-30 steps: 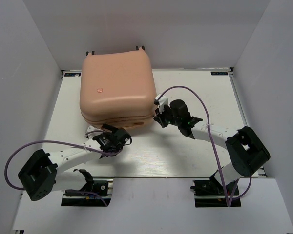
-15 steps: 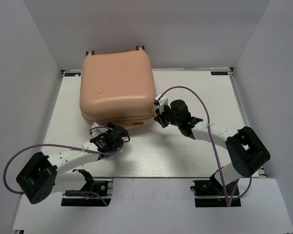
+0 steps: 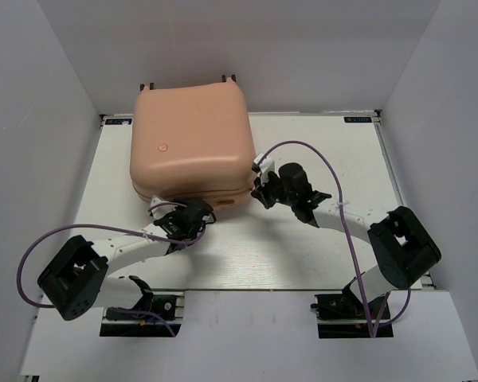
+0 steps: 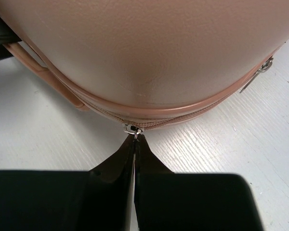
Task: Pack the luggage
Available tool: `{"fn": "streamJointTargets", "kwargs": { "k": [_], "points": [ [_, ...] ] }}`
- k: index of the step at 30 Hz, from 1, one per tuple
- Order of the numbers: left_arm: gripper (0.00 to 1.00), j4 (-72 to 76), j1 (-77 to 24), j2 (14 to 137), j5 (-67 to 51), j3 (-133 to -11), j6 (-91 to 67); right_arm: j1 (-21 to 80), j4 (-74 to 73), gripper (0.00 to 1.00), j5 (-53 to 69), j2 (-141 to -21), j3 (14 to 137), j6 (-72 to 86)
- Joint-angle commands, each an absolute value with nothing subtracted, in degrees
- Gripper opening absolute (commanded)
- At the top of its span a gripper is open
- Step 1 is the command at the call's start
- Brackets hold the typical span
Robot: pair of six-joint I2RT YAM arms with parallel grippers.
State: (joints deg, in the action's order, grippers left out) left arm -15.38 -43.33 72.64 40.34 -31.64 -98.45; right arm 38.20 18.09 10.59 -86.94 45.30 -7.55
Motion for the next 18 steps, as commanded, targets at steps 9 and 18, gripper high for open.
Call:
{"fn": "streamJointTargets", "kwargs": {
  "k": [9,18],
  "points": [
    [0.0,-38.29,-42.01,80.59,42.27,-38.23,-109.76,35.6,17.49,0.0,-6.39,-85.69,42.8,-1.76],
    [0.0,-47.72,-38.5,82.18,40.26,-38.41,-112.85,31.56,15.82,0.0,-16.35,-87.45,44.82,2.72]
  ]
}}
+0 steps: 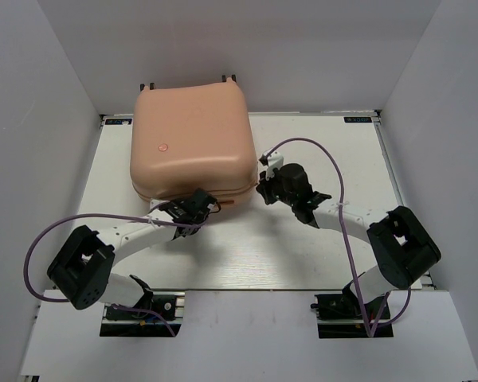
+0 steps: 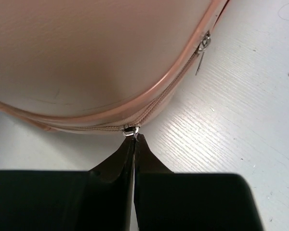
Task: Pack the luggage
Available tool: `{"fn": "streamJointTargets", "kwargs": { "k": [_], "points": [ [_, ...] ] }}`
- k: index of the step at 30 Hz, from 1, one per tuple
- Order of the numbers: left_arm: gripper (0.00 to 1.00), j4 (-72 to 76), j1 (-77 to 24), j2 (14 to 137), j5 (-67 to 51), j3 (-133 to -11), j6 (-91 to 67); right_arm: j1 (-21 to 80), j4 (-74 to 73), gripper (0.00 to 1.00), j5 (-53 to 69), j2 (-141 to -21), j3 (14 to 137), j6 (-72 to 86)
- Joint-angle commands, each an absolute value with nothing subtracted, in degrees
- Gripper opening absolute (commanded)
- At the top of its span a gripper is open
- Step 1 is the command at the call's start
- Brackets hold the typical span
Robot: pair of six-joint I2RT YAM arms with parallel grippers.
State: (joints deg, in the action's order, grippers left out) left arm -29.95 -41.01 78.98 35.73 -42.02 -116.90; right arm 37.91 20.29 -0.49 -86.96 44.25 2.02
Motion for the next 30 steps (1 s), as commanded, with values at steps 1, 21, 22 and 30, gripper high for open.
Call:
{"fn": "streamJointTargets", "kwargs": {
  "k": [1,21,22,30],
  "points": [
    [0.0,-47.99,-38.24,82.53,39.82,-38.41,-112.59,30.68,15.91,0.0,-16.26,-88.5,45.43,2.38],
    [0.0,-48.87,-34.98,81.57,38.23,-42.18,-94.68,21.36,25.41,0.0,4.48,-101.88,62.41,-2.46],
    [0.0,-49.13,-35.33,80.95,39.28,-42.88,-93.35,21.27,24.53,0.0,5.35,-100.65,61.1,-2.81],
    [1.0,-66.23,-42.0,68.74,44.13,-49.73,-83.16,21.27,4.5,0.72,2.03,-79.2,52.74,5.79]
  ]
}}
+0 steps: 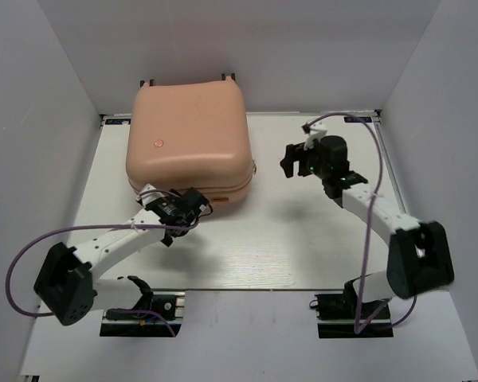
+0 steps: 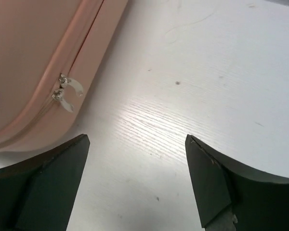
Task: Pack the luggage
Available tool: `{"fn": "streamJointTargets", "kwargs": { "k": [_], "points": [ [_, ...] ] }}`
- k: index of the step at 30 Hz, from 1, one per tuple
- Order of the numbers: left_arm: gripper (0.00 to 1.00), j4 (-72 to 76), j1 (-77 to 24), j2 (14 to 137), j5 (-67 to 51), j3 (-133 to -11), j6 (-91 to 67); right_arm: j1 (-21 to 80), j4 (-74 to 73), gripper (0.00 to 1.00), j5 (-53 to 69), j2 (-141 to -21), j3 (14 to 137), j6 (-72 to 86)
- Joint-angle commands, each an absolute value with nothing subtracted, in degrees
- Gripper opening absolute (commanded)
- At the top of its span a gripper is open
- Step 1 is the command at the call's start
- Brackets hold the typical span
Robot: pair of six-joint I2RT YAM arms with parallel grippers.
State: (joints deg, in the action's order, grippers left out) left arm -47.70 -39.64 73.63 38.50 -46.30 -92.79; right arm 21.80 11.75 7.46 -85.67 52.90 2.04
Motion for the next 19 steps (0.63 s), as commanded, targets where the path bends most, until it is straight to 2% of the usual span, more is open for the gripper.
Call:
{"fn": "streamJointTargets", "kwargs": {
  "k": [1,3,5,8,12,15,19],
  "points": [
    [1.0,-70.36,-42.88,66.64,44.3,-51.23,-82.01,21.36,0.13,0.9,1.85,-74.32,52.39,7.28],
    [1.0,-76.85,-45.94,63.65,43.86,-53.95,-78.59,21.36,-8.31,0.91,0.27,-69.2,51.77,9.83],
    [1.0,-90.56,-49.64,61.89,43.86,-59.12,-80.25,21.27,-15.24,0.91,-2.45,-64.44,51.33,14.04],
    [1.0,-98.59,-54.48,60.91,43.33,-66.95,-71.84,21.36,-21.58,0.91,-4.64,-56.19,51.85,12.58],
    [1.0,-102.13,-55.28,62.14,44.11,-77.68,-54.11,21.27,-26.54,0.91,-12.63,-50.37,52.65,12.12],
    [1.0,-101.69,-55.19,63.1,46.66,-86.55,-49.76,21.36,-28.21,0.91,-15.38,-46.15,51.86,13.09],
    [1.0,-97.83,-53.88,62.41,47.9,-90.0,-44.31,21.36,-31.55,0.91,-15.29,-44.03,53.08,14.49]
  ]
}}
